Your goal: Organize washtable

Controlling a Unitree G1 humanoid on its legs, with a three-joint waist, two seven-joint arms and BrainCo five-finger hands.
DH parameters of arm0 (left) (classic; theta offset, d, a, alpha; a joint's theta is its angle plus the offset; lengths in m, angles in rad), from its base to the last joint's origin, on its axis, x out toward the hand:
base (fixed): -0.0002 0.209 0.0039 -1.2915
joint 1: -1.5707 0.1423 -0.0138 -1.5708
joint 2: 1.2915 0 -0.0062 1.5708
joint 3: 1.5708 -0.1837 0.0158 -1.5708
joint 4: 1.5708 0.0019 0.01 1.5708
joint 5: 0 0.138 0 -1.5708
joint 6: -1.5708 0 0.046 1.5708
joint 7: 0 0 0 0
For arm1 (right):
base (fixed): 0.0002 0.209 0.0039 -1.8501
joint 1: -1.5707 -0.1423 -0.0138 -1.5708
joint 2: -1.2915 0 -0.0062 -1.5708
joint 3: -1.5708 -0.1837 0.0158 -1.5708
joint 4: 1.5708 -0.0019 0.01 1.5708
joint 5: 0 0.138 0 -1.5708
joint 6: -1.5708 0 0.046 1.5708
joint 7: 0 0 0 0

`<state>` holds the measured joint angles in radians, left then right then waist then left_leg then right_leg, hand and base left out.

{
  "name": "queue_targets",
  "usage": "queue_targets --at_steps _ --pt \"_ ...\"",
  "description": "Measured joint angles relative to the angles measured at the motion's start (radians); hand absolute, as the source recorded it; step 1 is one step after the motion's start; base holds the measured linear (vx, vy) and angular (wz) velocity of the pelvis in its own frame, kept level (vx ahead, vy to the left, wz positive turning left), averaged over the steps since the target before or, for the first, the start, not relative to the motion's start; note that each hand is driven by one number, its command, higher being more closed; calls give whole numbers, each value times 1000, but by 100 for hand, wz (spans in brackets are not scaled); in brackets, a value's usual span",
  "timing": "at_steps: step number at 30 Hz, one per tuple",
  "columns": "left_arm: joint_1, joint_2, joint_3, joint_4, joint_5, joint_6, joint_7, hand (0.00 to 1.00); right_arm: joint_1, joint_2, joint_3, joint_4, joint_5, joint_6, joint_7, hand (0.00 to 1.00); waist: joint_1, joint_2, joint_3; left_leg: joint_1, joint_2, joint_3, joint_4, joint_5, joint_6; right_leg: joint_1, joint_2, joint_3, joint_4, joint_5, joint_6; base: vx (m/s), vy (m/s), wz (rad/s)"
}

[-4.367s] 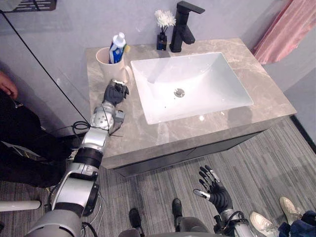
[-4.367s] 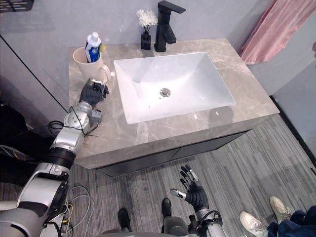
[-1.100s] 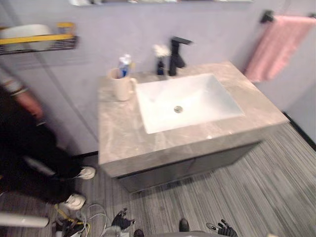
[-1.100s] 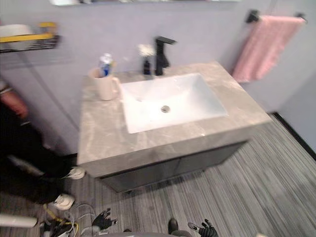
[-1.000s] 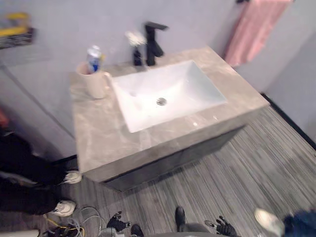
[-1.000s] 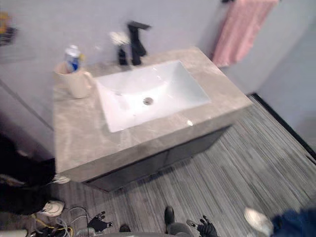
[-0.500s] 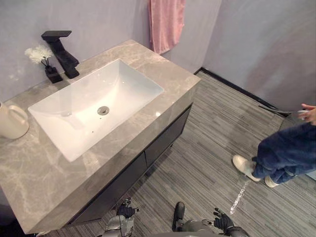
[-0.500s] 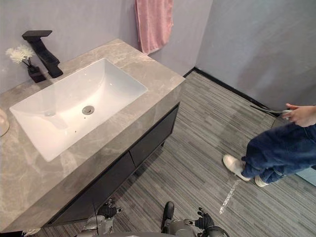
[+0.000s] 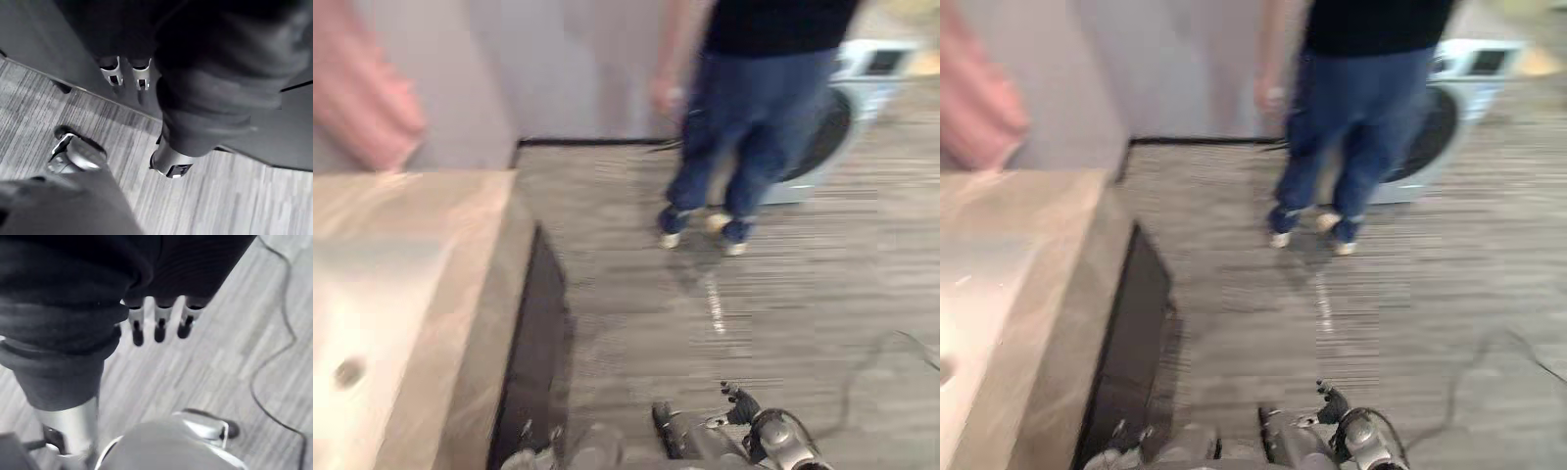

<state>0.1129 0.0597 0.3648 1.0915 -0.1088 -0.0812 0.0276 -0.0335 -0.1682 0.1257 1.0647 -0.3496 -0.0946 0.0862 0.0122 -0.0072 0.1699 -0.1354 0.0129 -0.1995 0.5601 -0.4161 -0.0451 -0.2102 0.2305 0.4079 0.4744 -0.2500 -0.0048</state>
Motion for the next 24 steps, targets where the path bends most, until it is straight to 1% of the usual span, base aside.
queue_targets --at_steps 1,2,3,4,5,6,7,8,9,10,11,12,13,14,15,16,17,18,19,20,21,22,23,24 --pt "19 -8 0 4 0 12 -3 0 -2 5 -22 16 0 12 6 0 9 14 -18 5 23 26 -22 -2 5 8 17 52 -58 13 4 97 134 -154" --pt "29 -19 6 1 -8 14 -5 0 0 16 -45 18 -1 18 5 0 6 7 -26 19 35 62 -62 2 11 15 16 89 -92 33 8 51 116 -177" --pt "54 -9 5 1 -6 19 -1 0 3 35 -90 25 37 28 -2 0 3 2 -41 56 36 146 -147 39 35 22 3 154 -155 88 24 100 113 -192" --pt "64 -3 -3 1 -5 28 -1 0 4 43 -128 33 99 36 -1 0 0 -18 -54 102 38 232 -197 51 47 38 -4 210 -201 157 42 86 113 -208" --pt "60 -3 -15 1 -5 33 -1 0 14 45 -150 41 149 38 -1 0 -3 -6 -61 125 41 277 -218 53 50 52 -6 256 -230 180 53 89 121 -175" --pt "49 3 -32 -2 -4 33 -1 0 21 45 -170 50 194 40 -2 0 -11 -1 -76 139 39 318 -240 55 54 53 -7 286 -258 204 65 105 123 -158" --pt "20 13 -58 -5 -4 32 0 0 25 45 -186 51 229 46 -2 0 -21 8 -86 154 33 366 -273 68 66 51 -5 308 -283 240 80 101 115 -132" --pt "2 22 -67 -8 -4 33 -1 0 25 46 -191 49 238 46 -1 0 -30 12 -88 158 29 386 -284 73 69 47 -4 315 -293 255 89 61 132 -157" --pt "-34 44 -94 -35 -5 31 -1 0 29 53 -210 42 241 42 -1 0 -56 15 -89 160 19 431 -282 88 66 38 -5 341 -306 287 107 4 107 -125" --pt "-52 55 -100 -45 -5 28 -1 0 35 55 -214 32 242 37 -2 0 -61 14 -89 152 13 453 -261 94 56 33 -5 354 -306 300 117 -23 110 -144" --pt "-82 65 -101 -60 -5 18 0 0 41 60 -222 15 244 34 -4 0 -63 2 -86 119 5 464 -195 103 36 24 -17 377 -305 319 137 -86 63 -123" --pt "-116 88 -102 -74 -6 -4 0 0 47 68 -257 8 246 34 -4 0 -79 -10 -79 87 9 477 -212 69 54 14 -36 391 -319 336 158 -132 30 -107" --pt "-131 88 -107 -80 -6 -13 0 0 50 68 -276 8 260 34 -3 0 -91 2 -80 93 28 477 -276 91 51 6 -35 379 -330 353 159 -257 20 -119" --pt "-163 100 -111 -82 -4 -17 3 0 49 80 -326 10 281 34 -12 0 -100 11 -70 102 27 560 -324 130 124 -22 -52 303 -366 385 154 -243 24 -119" --pt "-178 105 -110 -79 6 -16 7 0 50 87 -371 5 307 36 -23 0 -108 7 -61 99 22 611 -324 136 125 -42 -97 52 -348 378 131 -206 45 -129" --pt "-183 100 -108 -82 8 -15 10 0 56 89 -393 6 310 39 -24 0 -108 13 -54 100 22 648 -315 136 125 -46 -125 -69 -326 357 101 -116 81 -151" --pt "-179 61 -73 -80 21 -9 17 0 81 108 -451 -2 312 41 -27 0 -105 19 -48 119 26 750 -309 136 125 -58 -201 -333 -204 255 9 -87 80 -150" --pt "-165 32 -51 -78 39 -3 17 0 99 111 -476 -21 316 44 -29 0 -103 23 -46 139 28 821 -316 135 127 -55 -242 -461 -99 189 2 -89 100 -160" --pt "-146 17 -48 -78 52 0 16 0 108 114 -483 -31 320 45 -31 0 -101 31 -42 155 27 871 -326 134 128 -54 -273 -532 -26 151 -6 -81 121 -163" --pt "-109 -9 -48 -79 69 5 12 0 110 116 -488 -31 321 50 -31 0 -100 33 -43 191 25 970 -353 130 135 -39 -336 -668 92 88 -11 -114 147 -205" --pt "-75 -31 -54 -76 75 12 1 0 110 110 -488 -28 320 57 -30 0 -99 30 -48 219 20 1065 -373 126 136 -7 -393 -793 155 47 5 -115 131 -217" --pt "-58 -38 -65 -68 73 14 -6 0 106 109 -488 -24 320 58 -30 0 -90 30 -50 224 19 1070 -374 123 130 4 -412 -820 151 34 14 -86 52 -232" --pt "-45 -46 -100 -55 72 22 -19 0 101 106 -488 -3 319 59 -30 0 -83 29 -52 226 22 1136 -372 119 123 22 -444 -876 106 40 30 -64 -28 -218" --pt "-53 -46 -103 -40 66 28 -37 0 98 105 -492 13 319 62 -32 0 -80 25 -54 226 21 1197 -375 119 123 50 -440 -886 5 60 34 -46 -68 -202"
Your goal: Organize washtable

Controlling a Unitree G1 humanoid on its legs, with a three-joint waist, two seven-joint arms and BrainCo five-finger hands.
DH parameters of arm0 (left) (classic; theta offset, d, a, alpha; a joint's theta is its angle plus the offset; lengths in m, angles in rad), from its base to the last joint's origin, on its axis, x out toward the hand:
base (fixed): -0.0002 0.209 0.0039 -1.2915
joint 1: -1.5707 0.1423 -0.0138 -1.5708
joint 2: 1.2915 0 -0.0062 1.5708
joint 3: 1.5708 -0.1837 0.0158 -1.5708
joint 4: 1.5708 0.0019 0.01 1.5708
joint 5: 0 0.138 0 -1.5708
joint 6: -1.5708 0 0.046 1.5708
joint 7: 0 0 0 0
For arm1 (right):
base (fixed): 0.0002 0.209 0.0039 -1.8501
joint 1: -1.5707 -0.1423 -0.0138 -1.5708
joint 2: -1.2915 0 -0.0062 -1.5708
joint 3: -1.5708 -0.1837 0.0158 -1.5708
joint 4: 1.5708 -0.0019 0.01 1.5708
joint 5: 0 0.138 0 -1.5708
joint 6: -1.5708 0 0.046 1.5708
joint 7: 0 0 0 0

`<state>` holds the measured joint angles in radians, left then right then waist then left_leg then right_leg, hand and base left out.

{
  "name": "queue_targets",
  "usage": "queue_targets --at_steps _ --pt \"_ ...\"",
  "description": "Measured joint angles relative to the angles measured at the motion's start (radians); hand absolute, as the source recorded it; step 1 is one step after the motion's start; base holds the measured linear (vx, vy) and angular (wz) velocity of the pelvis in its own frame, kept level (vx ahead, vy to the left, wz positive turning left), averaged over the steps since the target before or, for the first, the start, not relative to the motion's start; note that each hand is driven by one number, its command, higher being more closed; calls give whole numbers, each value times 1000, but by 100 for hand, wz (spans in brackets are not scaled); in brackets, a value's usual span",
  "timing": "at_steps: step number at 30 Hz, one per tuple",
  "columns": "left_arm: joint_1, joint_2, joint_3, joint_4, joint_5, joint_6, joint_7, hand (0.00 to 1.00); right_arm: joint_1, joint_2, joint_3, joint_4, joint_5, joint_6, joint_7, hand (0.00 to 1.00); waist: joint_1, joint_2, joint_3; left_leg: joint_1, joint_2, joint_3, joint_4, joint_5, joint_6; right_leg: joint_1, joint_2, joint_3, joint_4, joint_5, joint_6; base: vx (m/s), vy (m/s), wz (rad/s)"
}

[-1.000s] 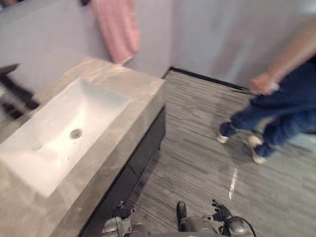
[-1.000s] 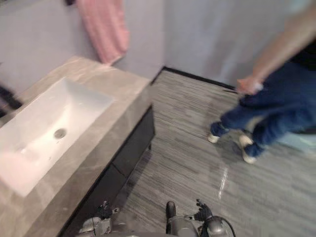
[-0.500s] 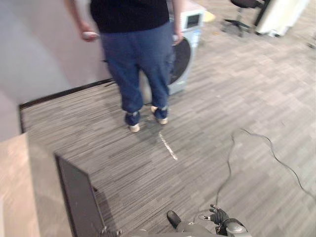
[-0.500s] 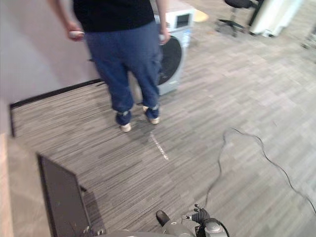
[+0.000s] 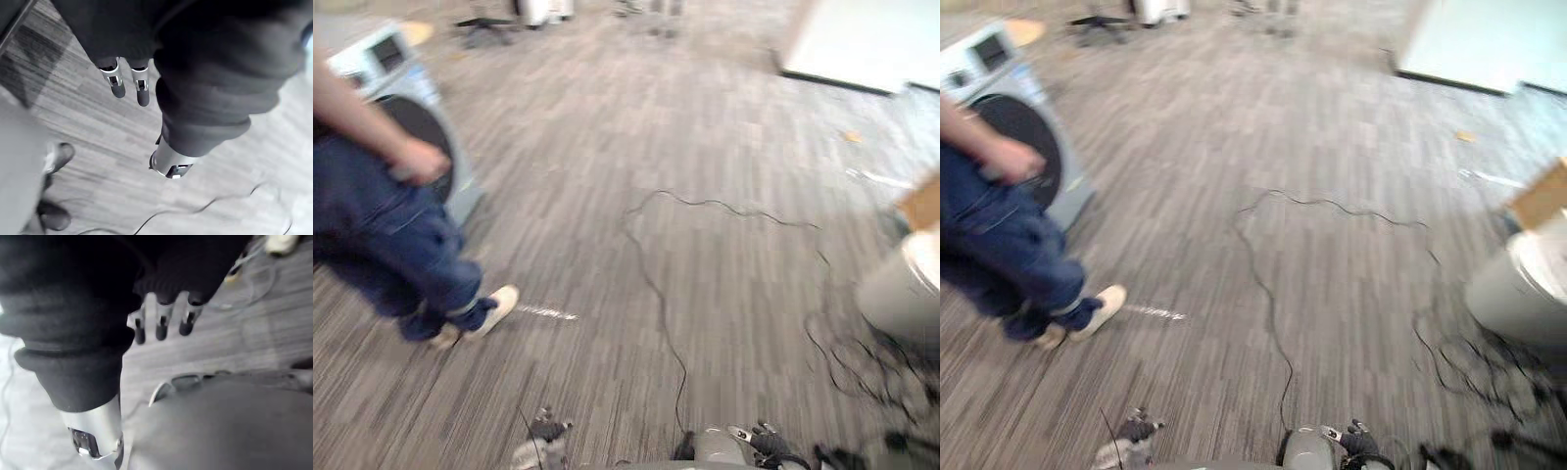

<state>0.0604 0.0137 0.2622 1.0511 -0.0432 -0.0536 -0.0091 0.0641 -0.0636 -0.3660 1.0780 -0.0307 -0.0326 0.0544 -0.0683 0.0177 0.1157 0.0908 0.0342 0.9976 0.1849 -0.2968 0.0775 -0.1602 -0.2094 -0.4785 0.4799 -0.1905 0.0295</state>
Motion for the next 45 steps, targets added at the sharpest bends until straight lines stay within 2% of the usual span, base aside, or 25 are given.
queue_targets --at_steps 2,3,4,5,7,10,11,12,13,14,15,17,18,19,20,22,23,24,30,34,35,41,45 --pt "-6 11 -18 18 -21 2 -13 0 6 8 -26 9 0 2 0 0 -2 -14 -6 7 -1 81 23 0 1 42 21 33 -131 50 -10 -16 -117 -156" --pt "-10 4 -23 23 -33 4 -13 0 6 9 -36 13 0 2 2 0 -3 -5 -3 20 6 103 38 0 1 64 31 49 -180 59 2 6 -159 -148" --pt "-12 -5 -37 24 -44 5 -13 0 7 2 -49 13 1 1 4 0 -8 17 5 34 15 112 49 0 1 84 47 73 -213 83 14 6 -167 -116" --pt "-16 -18 -62 22 -63 4 -14 0 20 -5 -59 13 7 0 8 0 -30 35 6 50 27 124 69 0 1 104 61 95 -240 94 21 19 -221 -79" --pt "-30 -26 -104 18 -71 2 -15 0 38 -4 -84 9 44 -4 11 0 -33 42 10 59 52 133 117 0 1 107 69 121 -245 94 22 19 -159 -54" --pt "-44 -30 -165 3 -79 -3 -34 0 46 -5 -89 37 117 -5 14 0 -31 42 12 45 139 126 297 0 1 111 87 179 -256 94 22 7 -165 -60" --pt "-41 -37 -187 0 -92 -2 -36 0 48 -5 -100 40 142 -2 14 0 -32 50 20 41 195 97 401 3 -4 125 105 203 -268 100 13 -35 -109 -66" --pt "-27 -48 -189 -4 -109 -2 -37 0 58 -1 -110 37 147 -3 15 0 -27 54 23 8 257 16 537 28 -29 141 123 234 -283 105 6 -25 -100 -75" --pt "-19 -50 -190 -14 -119 -2 -38 0 59 -1 -109 37 147 -3 14 0 -24 44 27 -24 271 -43 588 38 -44 144 127 255 -289 106 4 18 -66 -95" --pt "-10 -50 -189 -35 -136 -5 -45 0 49 -6 -108 38 147 -4 14 0 -18 44 28 -89 230 -214 586 16 -55 138 126 309 -288 109 0 50 25 -136" --pt "-7 -45 -178 -43 -147 -13 -45 0 45 -1 -107 48 146 -6 15 0 2 47 30 -142 151 -470 516 -10 -88 128 126 381 -293 123 4 46 60 -148" --pt "-2 -41 -170 -43 -150 -24 -40 0 47 -6 -106 56 146 -9 19 0 14 46 30 -149 111 -611 412 -13 -102 120 129 435 -294 131 15 -11 131 -116" --pt "1 -35 -170 -40 -149 -32 -32 0 55 -10 -105 55 144 -10 25 0 15 56 33 -149 108 -730 230 13 -133 114 148 479 -305 125 31 -47 184 -85" --pt "-3 -32 -169 -41 -147 -32 -33 0 54 -12 -102 56 142 -10 29 0 19 52 35 -150 111 -738 208 30 -126 105 151 492 -302 128 44 -35 188 -68" --pt "-5 -28 -171 -38 -147 -32 -33 0 61 -12 -86 59 142 -7 32 0 19 45 28 -141 84 -729 163 39 -126 101 141 514 -325 141 53 19 109 -22" --pt "-4 -7 -167 -30 -148 -37 -31 0 89 5 -75 69 142 -10 32 0 20 1 13 -126 34 -713 80 84 -101 108 106 529 -388 172 57 49 116 -4" --pt "-4 4 -162 -25 -150 -39 -31 0 95 9 -63 75 142 -9 32 0 20 -7 11 -115 14 -710 42 103 -87 104 94 537 -402 179 62 104 135 4" --pt "-1 18 -155 -15 -153 -39 -31 0 103 16 -60 76 146 -9 32 0 19 -27 -1 -80 -15 -708 -25 136 -75 112 78 537 -421 191 61 111 101 5" --pt "1 42 -153 50 -137 -38 -31 0 107 12 -16 77 142 -15 32 0 20 -24 -29 -37 -45 -722 -90 156 -68 149 67 531 -472 196 61 133 63 1" --pt "0 47 -187 59 -115 -40 -31 0 106 1 24 84 134 -20 32 0 24 -25 -32 -7 -34 -738 -92 156 -68 188 78 509 -486 197 61 80 -16 3" --pt "29 74 -190 88 -101 -39 -31 0 99 -4 94 95 98 -24 39 0 33 -56 -86 3 -36 -762 -203 226 -77 172 89 474 -540 247 75 0 0 0" --pt "28 75 -191 85 -100 -39 -31 0 99 -4 95 94 98 -24 39 0 31 -56 -86 3 -35 -759 -204 226 -77 168 90 476 -540 247 75 0 0 -2" --pt "22 81 -214 85 -53 -41 -31 0 98 -7 112 92 115 -29 38 0 27 -58 -86 -7 -34 -746 -210 226 -77 150 92 484 -539 247 76 -2 -6 -7"
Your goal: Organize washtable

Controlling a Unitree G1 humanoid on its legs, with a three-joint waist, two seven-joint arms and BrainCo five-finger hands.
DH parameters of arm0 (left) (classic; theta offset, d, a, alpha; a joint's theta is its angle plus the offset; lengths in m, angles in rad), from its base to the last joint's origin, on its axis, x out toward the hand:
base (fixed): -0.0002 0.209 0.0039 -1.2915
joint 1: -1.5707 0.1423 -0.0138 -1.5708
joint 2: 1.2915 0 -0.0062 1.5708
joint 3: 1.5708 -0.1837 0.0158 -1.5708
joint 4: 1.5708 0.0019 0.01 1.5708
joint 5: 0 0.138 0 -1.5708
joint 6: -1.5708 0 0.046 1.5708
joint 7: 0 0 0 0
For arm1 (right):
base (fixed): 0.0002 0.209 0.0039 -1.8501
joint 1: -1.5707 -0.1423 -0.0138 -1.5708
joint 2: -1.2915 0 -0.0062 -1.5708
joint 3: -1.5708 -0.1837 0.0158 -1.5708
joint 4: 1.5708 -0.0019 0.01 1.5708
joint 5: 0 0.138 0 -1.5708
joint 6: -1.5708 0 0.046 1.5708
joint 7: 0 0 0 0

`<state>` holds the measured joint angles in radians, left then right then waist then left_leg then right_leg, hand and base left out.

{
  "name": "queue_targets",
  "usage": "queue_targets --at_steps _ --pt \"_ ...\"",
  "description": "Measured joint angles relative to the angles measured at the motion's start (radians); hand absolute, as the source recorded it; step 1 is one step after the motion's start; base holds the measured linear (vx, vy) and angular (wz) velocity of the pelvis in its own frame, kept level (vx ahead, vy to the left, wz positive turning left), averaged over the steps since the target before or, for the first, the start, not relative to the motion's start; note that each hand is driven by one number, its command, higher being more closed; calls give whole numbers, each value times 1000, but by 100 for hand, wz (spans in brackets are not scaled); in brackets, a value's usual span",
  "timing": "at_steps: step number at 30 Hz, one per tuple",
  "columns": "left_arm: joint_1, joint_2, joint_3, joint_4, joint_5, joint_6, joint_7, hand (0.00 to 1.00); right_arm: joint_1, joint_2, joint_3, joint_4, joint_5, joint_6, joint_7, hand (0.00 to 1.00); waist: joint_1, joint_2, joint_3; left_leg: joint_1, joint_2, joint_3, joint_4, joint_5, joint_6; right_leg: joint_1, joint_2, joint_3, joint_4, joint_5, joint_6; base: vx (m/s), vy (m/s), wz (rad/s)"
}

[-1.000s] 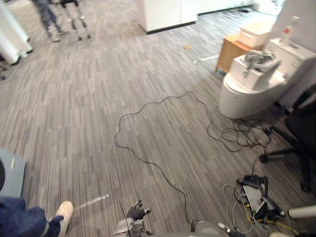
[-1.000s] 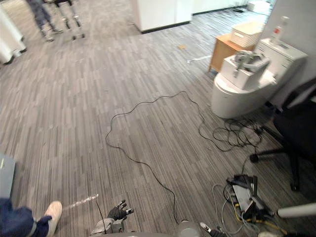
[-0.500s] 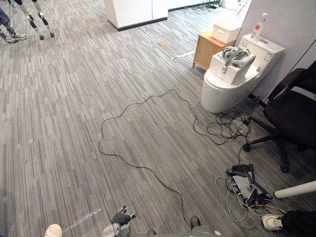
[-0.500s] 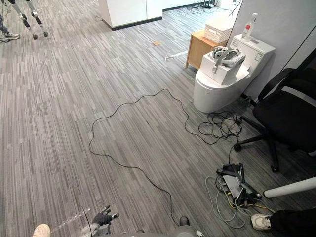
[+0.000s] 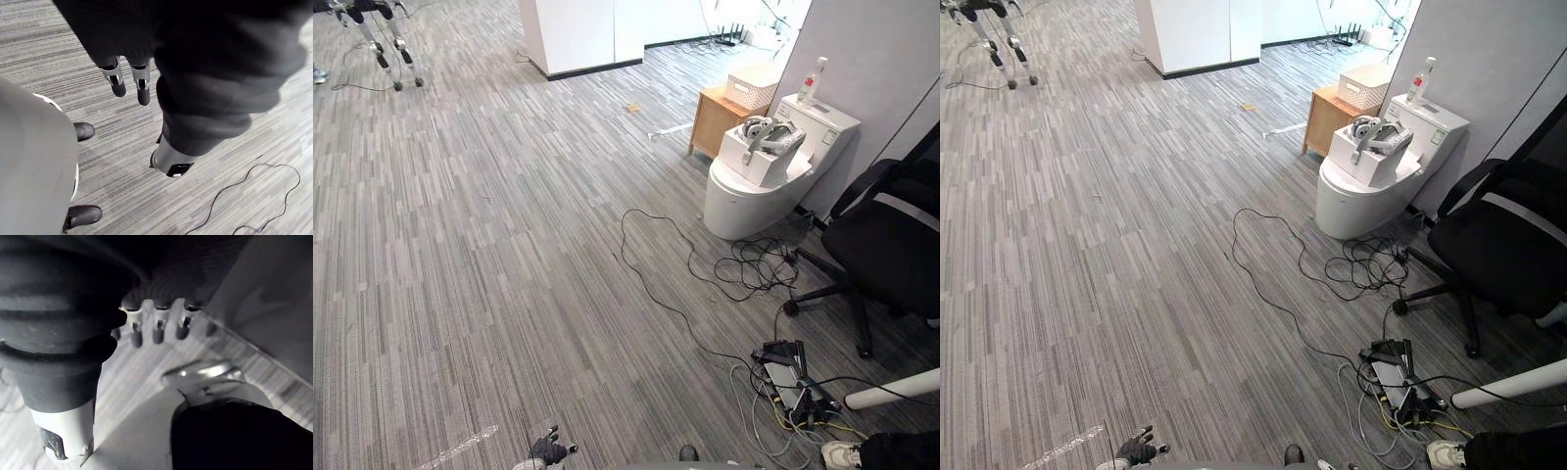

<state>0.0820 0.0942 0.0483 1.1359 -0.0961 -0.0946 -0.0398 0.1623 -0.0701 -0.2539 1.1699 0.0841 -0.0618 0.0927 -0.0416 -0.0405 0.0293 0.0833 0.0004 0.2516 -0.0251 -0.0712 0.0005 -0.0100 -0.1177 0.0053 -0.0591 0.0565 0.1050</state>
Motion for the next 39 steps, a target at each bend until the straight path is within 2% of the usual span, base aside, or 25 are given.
queue_targets --at_steps 6,9,11,12,13,14,15,16,18,21,22,23,24,25,26,27,28,29,30,31,32,37,39 --pt "-18 13 -41 0 71 -2 6 0 -14 -9 49 5 68 -3 -1 0 0 -4 6 -8 -4 -9 -48 21 -3 -15 0 -19 1 0 0 -4 -38 5" --pt "-32 8 -59 -7 73 -12 21 0 -20 -11 67 7 75 -4 -1 0 -4 -8 9 -23 -19 -95 -68 49 8 -8 -22 -125 23 -24 7 26 -37 88" --pt "-44 3 -62 -9 65 -24 20 0 -35 -9 64 7 97 -4 -2 0 -6 -13 32 -32 -45 -193 -37 41 28 -11 -88 -237 201 -123 27 23 42 165" --pt "-46 3 -61 -11 58 -25 20 0 -42 -12 65 7 105 -3 -2 0 -4 -10 44 -32 -48 -224 -14 33 39 -19 -97 -255 276 -137 22 36 59 152" --pt "-39 7 -58 -21 30 -25 20 0 -51 -23 70 -1 108 -5 -2 0 5 0 61 -18 -49 -263 17 21 49 -62 -115 -243 444 -137 -7 29 54 98" --pt "-38 7 -58 -28 18 -25 21 0 -56 -24 79 -13 111 -7 -2 0 6 14 74 -2 -40 -280 25 19 52 -92 -116 -218 514 -156 -36 82 60 94" --pt "-22 23 -38 -28 -10 -21 26 0 -61 -26 91 -35 112 -13 -1 0 4 5 73 9 -36 -308 27 19 53 -124 -82 -147 579 -211 -43 95 55 65" --pt "-14 41 -30 -29 -20 -21 32 0 -71 -20 101 -48 112 -23 -2 0 7 -4 73 14 -32 -316 26 19 52 -146 -38 -103 563 -241 -33 109 42 50" --pt "-5 44 -20 -27 -19 -20 40 0 -87 -14 105 -50 111 -30 -3 0 3 -9 74 11 -41 -324 31 16 47 -152 5 -85 447 -230 -45 43 31 24" --pt "-6 29 -4 -30 -21 -21 39 0 -82 -10 104 -49 110 -39 -6 0 4 -18 69 -5 -79 -343 60 -8 19 -143 6 -88 376 -200 -63 56 -16 29" --pt "-8 14 5 -28 -31 -20 41 0 -82 -9 97 -44 110 -40 -6 0 3 -10 74 -25 -86 -350 108 -48 20 -117 9 -93 340 -174 -60 72 -48 31" --pt "-8 0 16 -32 -60 -22 40 0 -76 -17 81 -44 109 -41 -4 0 3 10 81 -50 -74 -344 177 -97 -17 -90 16 -114 315 -165 -64 83 -57 31" --pt "-8 -11 26 -32 -73 -22 41 0 -73 -21 71 -44 109 -42 -4 0 3 22 84 -61 -63 -331 211 -122 -32 -79 22 -122 308 -164 -66 80 -38 22" --pt "-4 -20 39 -31 -121 -24 41 0 -68 -25 53 -44 109 -45 -6 0 2 32 92 -79 -36 -281 273 -154 -58 -54 31 -139 291 -164 -67 98 -59 29" --pt "-2 -21 42 -30 -159 -24 41 0 -57 -25 43 -44 109 -45 -9 0 -1 41 94 -91 -8 -189 328 -158 -84 -22 33 -153 275 -166 -71 91 -58 31" --pt "-2 -20 43 -31 -176 -25 41 0 -51 -25 42 -44 109 -45 -9 0 1 45 95 -96 -3 -154 356 -151 -95 -5 31 -156 266 -168 -73 82 -48 29" --pt "0 -15 48 -33 -199 -28 41 0 -48 -22 44 -37 107 -42 -9 0 4 19 105 -125 -6 -118 422 -147 -105 20 8 -156 248 -168 -74 64 -29 15" --pt "4 -13 55 -38 -209 -33 41 0 -53 -19 43 -22 106 -41 -8 0 5 13 105 -144 5 -97 402 -182 -44 25 -5 -149 244 -169 -72 53 -19 5" --pt "5 -16 55 -42 -211 -36 40 0 -57 -24 43 -15 105 -40 -7 0 3 19 106 -153 19 -97 367 -177 -50 21 -5 -142 244 -170 -71 45 32 -16" --pt "6 -32 53 -44 -210 -39 40 0 -57 -40 44 -15 104 -40 -5 0 4 46 108 -158 57 -98 274 -104 -74 14 11 -127 244 -172 -56 57 107 -35" --pt "5 -38 52 -44 -209 -40 40 0 -60 -45 47 -16 102 -39 -9 0 7 51 104 -150 60 -65 255 -49 -31 5 13 -103 243 -175 -42 66 121 -41" --pt "5 -15 36 -44 -202 -40 40 0 -58 -32 66 -12 101 -39 -11 0 5 22 98 -113 43 16 201 -44 -23 5 12 -17 143 -124 -25 75 84 -48" --pt "6 -12 21 -43 -182 -40 40 0 -58 -32 65 -12 101 -39 -11 0 4 24 96 -90 33 41 171 -42 -20 5 13 2 126 -120 -23 61 45 -44"
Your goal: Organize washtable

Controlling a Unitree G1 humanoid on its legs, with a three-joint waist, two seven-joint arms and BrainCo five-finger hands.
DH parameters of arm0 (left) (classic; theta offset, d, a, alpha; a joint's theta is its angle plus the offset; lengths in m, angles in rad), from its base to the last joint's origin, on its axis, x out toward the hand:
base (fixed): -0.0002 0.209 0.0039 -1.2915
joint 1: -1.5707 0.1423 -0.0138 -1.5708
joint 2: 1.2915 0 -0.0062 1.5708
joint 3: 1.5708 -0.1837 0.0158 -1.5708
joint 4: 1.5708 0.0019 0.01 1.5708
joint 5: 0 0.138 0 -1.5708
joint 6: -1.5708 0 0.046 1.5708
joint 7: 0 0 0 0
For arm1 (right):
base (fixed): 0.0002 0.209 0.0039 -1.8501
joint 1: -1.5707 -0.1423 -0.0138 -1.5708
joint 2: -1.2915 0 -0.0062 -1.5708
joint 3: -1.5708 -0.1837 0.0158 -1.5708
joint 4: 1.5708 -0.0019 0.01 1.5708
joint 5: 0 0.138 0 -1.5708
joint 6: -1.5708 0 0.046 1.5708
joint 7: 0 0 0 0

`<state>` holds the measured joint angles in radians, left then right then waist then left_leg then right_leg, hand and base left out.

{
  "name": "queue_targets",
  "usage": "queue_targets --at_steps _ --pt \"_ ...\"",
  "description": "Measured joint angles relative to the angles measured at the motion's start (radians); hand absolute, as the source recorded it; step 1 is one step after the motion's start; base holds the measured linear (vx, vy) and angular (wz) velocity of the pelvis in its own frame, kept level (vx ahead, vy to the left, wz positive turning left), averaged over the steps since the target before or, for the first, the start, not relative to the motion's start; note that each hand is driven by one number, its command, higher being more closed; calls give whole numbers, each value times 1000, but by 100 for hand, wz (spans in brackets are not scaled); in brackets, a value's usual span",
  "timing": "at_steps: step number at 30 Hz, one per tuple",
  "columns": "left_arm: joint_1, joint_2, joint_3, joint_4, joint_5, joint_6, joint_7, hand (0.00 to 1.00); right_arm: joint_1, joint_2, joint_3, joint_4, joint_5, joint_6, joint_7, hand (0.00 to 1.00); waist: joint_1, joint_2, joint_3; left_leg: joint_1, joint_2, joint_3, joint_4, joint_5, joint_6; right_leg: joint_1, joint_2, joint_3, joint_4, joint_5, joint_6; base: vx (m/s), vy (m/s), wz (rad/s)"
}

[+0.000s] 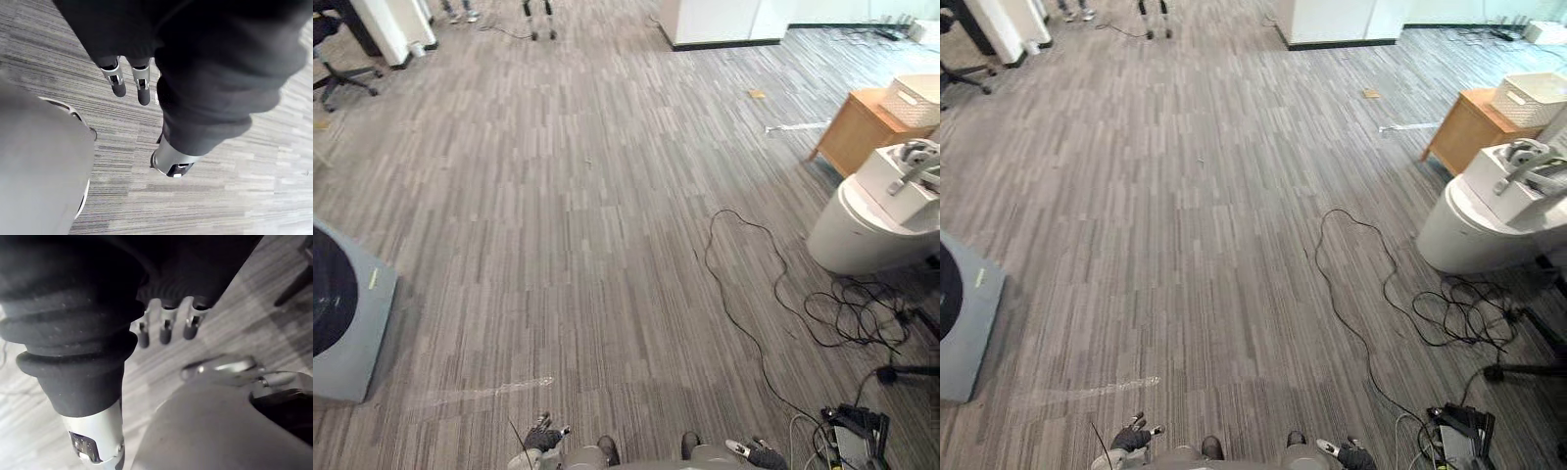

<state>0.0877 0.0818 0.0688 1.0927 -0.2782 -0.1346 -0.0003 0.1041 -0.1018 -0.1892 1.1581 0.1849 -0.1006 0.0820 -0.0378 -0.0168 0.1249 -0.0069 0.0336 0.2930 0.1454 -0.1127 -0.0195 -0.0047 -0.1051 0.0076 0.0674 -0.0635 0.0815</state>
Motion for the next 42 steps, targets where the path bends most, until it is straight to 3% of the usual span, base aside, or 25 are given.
queue_targets --at_steps 13,15,16,17,18,19,20,23,25,26,28,30,31,33,34,36,37,38,40,42 --pt "-34 5 -40 8 113 6 1 0 -15 -4 0 1 -40 3 3 0 -2 11 -2 8 13 39 -68 0 3 -62 35 83 -16 29 -18 70 -17 -27" --pt "-40 -2 -41 9 113 6 1 0 -28 -14 0 0 -39 12 6 0 -2 28 10 16 24 39 -74 -4 8 -125 54 80 99 25 -19 7 17 -37" --pt "-48 -4 -45 16 115 8 0 0 -31 -17 -5 -10 -37 12 9 0 -4 40 25 35 29 38 -81 -9 14 -181 58 75 236 9 -25 -12 34 -27" --pt "-60 -2 -59 19 116 13 0 0 -29 -15 -12 -32 -29 9 9 0 -8 42 47 77 26 31 -98 -23 35 -239 51 57 406 -9 -16 -30 35 -8" --pt "-70 -2 -68 22 118 17 0 0 -28 -13 -21 -47 -27 7 8 0 -19 40 68 113 4 18 -111 -36 47 -306 27 23 551 -65 -24 -30 21 14" --pt "-71 -2 -70 23 121 17 0 0 -32 -12 -20 -47 -27 7 7 0 -28 35 70 121 -2 16 -108 -50 57 -323 15 14 568 -84 -27 -18 21 22" --pt "-72 -3 -74 25 122 16 0 0 -34 -12 -20 -47 -26 7 6 0 -30 34 70 125 -4 16 -102 -59 57 -341 14 4 563 -94 -23 68 63 18" --pt "-79 -2 -76 47 137 18 0 0 -36 -11 -18 -49 2 -2 7 0 -42 38 77 146 -4 7 -107 -86 43 -413 22 -44 334 -50 -24 146 31 11" --pt "-75 -1 -77 49 170 21 -1 0 -36 -6 -20 -49 13 -1 5 0 -56 38 83 169 -3 -3 -109 -118 10 -432 18 -56 119 47 -13 351 -54 17" --pt "-74 0 -76 50 185 22 -1 0 -35 -4 -20 -50 13 0 4 0 -62 34 85 192 -5 -9 -109 -136 -18 -436 16 -62 85 65 -15 304 -74 22" --pt "-69 -6 -76 48 212 22 -3 0 -18 -7 -22 -53 14 2 5 0 -72 43 83 239 14 -23 -104 -172 -60 -453 27 -51 163 87 -46 453 -145 34" --pt "-68 -18 -75 48 213 22 -10 0 -15 -10 -23 -64 14 11 9 0 -81 58 81 226 61 -46 6 -180 -91 -457 37 -64 252 137 -76 777 -273 39" --pt "-86 -34 -80 35 214 22 -20 0 -39 -14 -23 -66 12 16 7 0 -79 64 83 150 89 -48 186 -122 -173 -450 40 -77 292 90 -100 669 -290 19" --pt "-112 -58 -84 34 224 22 -19 0 -45 -21 -20 -73 1 15 4 0 -62 64 84 75 111 -64 382 -31 -248 -409 45 -70 288 54 -115 640 -303 -15" --pt "-124 -77 -103 32 237 19 -19 0 -47 -29 -8 -74 -2 14 6 0 -58 69 88 44 128 -70 510 -31 -251 -336 57 -68 247 42 -127 715 -256 -23" --pt "-131 -103 -131 10 251 15 -21 0 -46 -20 3 -74 -22 14 7 0 -59 59 96 18 139 -55 609 -46 -229 -198 59 -61 173 24 -151 509 -127 -8" --pt "-131 -108 -150 -8 251 7 -21 0 -51 -23 16 -73 -42 15 9 0 -54 45 105 -12 138 -38 647 -79 -170 -126 58 -46 142 -9 -166 392 -35 -8" --pt "-131 -106 -159 -28 251 2 -21 0 -62 -29 31 -70 -58 16 9 0 -49 48 106 -73 137 -25 667 -113 -113 -88 57 -30 135 -42 -159 344 -1 -17" --pt "-133 -95 -197 -42 251 2 -20 0 -64 -42 35 -64 -82 15 12 0 -29 59 110 -180 137 -18 624 -134 -76 -55 53 -9 143 -77 -138 288 87 -36" --pt "-139 -78 -258 -67 253 -3 -20 0 -61 -51 39 -62 -99 17 13 0 -26 68 115 -267 121 -37 429 -128 -74 -13 24 5 154 -125 -97 396 221 -33"
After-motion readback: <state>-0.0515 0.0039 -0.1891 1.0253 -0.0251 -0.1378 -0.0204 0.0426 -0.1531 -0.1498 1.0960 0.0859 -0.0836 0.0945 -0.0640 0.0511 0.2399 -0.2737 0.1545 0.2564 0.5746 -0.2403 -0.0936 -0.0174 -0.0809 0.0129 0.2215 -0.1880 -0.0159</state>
